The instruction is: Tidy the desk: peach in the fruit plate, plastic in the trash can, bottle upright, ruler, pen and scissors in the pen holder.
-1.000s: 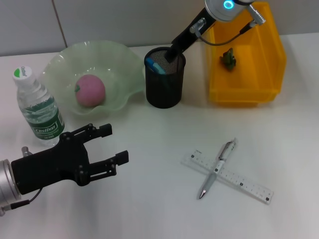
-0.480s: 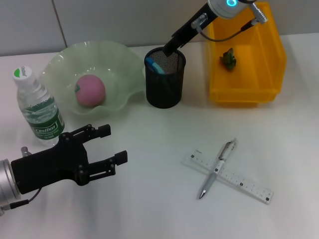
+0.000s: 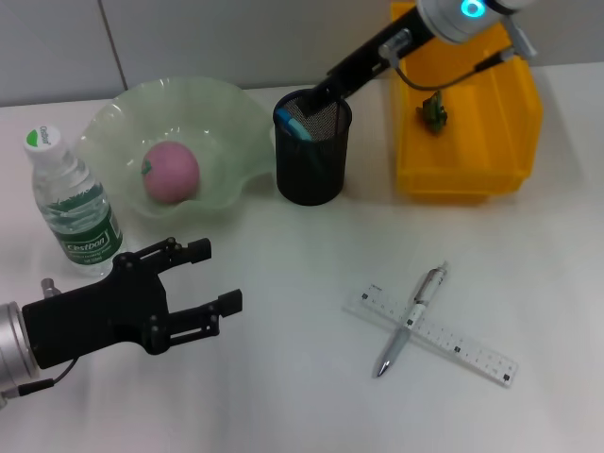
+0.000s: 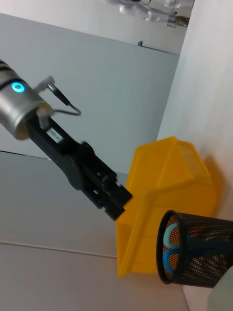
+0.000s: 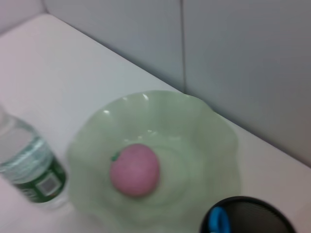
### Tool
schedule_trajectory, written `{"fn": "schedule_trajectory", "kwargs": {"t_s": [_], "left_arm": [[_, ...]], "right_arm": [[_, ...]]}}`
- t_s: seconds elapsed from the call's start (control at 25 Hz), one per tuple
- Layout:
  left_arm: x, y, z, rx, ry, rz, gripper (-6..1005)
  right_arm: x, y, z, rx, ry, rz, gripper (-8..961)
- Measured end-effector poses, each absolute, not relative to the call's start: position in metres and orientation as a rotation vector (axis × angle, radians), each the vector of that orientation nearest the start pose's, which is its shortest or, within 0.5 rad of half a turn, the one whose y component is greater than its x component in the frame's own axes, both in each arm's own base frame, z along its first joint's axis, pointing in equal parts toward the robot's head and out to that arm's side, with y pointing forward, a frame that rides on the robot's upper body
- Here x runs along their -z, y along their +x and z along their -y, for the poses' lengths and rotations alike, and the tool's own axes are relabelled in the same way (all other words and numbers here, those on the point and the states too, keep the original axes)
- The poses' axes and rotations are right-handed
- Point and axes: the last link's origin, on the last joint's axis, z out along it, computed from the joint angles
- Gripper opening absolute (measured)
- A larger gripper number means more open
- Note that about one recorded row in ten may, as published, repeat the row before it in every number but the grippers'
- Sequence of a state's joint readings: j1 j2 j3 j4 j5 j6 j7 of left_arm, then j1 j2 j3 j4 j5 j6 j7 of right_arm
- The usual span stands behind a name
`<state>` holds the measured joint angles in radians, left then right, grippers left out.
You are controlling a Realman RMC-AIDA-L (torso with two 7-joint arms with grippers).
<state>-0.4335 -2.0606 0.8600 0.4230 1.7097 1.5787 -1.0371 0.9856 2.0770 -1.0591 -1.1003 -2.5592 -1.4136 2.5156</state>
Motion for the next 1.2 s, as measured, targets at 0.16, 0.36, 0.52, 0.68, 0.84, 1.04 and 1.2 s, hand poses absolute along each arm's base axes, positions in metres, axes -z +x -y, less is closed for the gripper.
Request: {"fn": "schedule_trajectory", "kwargs": {"t_s": [0.16, 0.36, 0.52, 0.68, 0.84, 1.04, 1.2], "left_arm": [[0.032, -0.276, -0.284, 0.911, -2.712, 0.460, 813], [0.034, -0.276, -0.283, 0.892, -2.736, 0.452, 813], [0.033, -0.277, -0.282, 0.890, -2.736, 0.453, 814], [0.033, -0.277, -0.282, 0.890, -2.735, 0.453, 814], [0.033, -0.277, -0.283, 0.891, -2.737, 0.453, 814], [0.033, -0.277, -0.283, 0.888, -2.734, 0.459, 813], [0.033, -0.277, -0.283, 0.888, -2.734, 0.461, 814]], "right_arm": [[-0.030, 0.089, -0.413, 0.081, -2.665, -0.849, 694], [-0.025, 0.098, -0.389, 0.204, -2.777, -0.873, 693], [-0.018, 0.105, -0.381, 0.308, -2.799, -0.876, 693], [-0.010, 0.115, -0.377, 0.437, -2.766, -0.880, 692], [0.004, 0.122, -0.372, 0.553, -2.746, -0.864, 692], [0.023, 0.129, -0.369, 0.627, -2.722, -0.855, 692], [0.036, 0.135, -0.367, 0.666, -2.712, -0.850, 691]]}}
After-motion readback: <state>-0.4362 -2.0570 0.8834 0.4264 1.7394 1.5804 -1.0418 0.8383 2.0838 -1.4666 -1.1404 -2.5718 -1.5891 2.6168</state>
